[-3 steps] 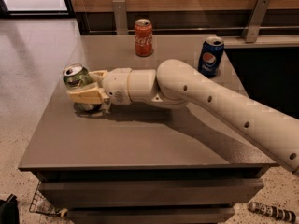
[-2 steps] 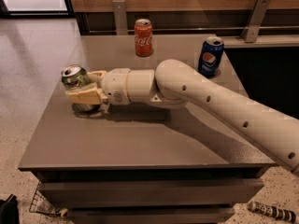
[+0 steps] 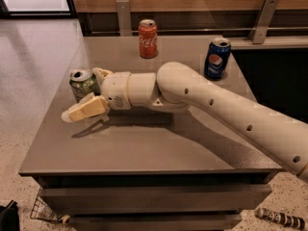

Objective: Place green can upright

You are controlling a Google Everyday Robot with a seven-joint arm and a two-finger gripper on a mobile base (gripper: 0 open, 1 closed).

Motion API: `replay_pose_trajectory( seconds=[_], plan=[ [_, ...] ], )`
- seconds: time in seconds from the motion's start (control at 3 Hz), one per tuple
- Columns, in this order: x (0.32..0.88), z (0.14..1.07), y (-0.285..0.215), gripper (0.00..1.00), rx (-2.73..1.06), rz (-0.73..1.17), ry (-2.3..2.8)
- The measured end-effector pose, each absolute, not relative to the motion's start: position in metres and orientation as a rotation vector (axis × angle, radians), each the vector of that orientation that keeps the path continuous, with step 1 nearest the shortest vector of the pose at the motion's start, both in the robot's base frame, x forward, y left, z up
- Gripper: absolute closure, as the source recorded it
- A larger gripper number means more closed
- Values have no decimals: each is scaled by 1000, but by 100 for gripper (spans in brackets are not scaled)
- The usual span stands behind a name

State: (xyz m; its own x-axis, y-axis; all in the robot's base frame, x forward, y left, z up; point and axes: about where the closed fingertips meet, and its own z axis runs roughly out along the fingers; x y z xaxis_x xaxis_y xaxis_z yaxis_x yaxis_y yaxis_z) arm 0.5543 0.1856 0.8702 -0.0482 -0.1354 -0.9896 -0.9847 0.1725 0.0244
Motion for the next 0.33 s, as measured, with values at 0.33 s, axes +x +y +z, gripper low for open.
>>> replay_pose_trajectory(
  seconds=[0.33],
  plan=[
    [554, 870, 186, 0, -1163, 1038, 1414]
  ],
)
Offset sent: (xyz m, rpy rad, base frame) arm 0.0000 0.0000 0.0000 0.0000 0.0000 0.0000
